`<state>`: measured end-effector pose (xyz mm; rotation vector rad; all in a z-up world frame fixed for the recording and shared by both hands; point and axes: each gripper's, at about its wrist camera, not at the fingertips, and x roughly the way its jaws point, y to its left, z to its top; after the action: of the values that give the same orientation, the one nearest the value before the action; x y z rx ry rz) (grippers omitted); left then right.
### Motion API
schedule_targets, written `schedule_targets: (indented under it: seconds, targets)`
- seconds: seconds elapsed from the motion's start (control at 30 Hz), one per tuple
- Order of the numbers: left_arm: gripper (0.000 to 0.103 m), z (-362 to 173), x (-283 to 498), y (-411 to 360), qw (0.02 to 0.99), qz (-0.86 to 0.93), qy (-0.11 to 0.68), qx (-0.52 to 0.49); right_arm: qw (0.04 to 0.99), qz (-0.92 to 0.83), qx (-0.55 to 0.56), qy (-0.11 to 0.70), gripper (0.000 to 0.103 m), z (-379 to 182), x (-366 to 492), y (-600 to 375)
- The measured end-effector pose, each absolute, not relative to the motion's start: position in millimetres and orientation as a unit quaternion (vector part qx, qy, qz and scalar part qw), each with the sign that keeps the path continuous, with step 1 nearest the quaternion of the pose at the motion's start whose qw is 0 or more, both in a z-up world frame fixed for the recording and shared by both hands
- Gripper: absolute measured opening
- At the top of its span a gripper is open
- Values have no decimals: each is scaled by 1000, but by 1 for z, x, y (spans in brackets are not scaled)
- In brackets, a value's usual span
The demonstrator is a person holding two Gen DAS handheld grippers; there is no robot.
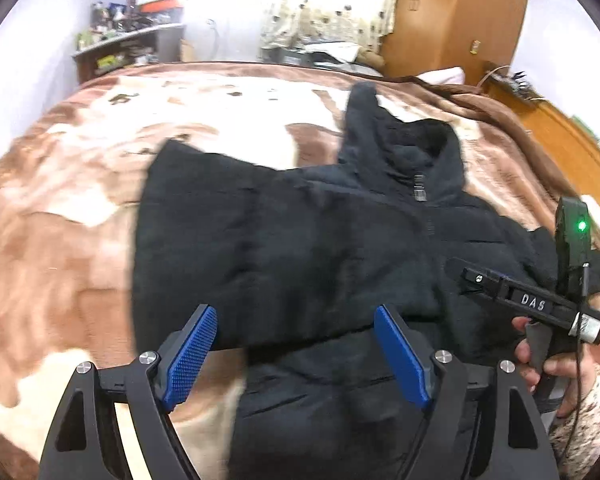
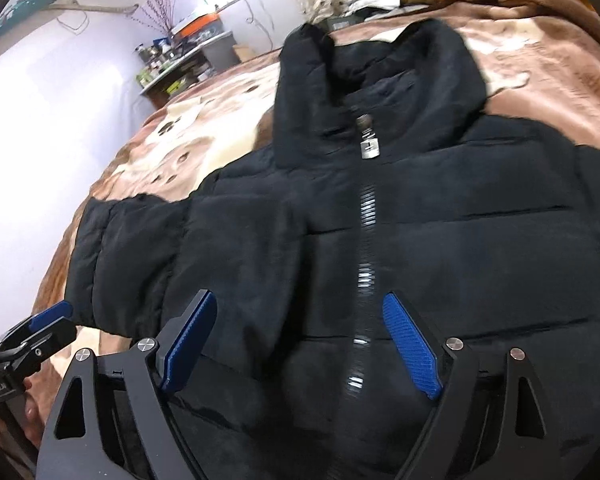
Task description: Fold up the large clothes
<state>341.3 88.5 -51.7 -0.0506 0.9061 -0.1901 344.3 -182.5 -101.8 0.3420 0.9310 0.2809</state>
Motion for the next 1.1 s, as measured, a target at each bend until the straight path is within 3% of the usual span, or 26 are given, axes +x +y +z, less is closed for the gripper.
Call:
schedule_targets:
  seconds: [0.07,0.2,0.27,0.33,0.77,1.1]
  targets:
    - [81,-54,342,101,894,-77,440,-35,870,134,151,450,83,-107,349,-170]
    - [81,-60,346,120,889,-58,449,-68,857,129,133,481,55,-121,360,-153]
    - [81,-65,349,123,885,-56,456,-76,859,136,131,475,34,-122,359,-150]
    - [81,-67,350,124,882,-49,461,-82,863,131,116,473,6,-119,358,-148]
    - [81,-39,349,102,895,-58,437,-65,905,92,124,396,3,-47,328,-233]
    - [81,-52,383,53,889,-64,453,-36,902,15,145,407,3,-57,319,-307]
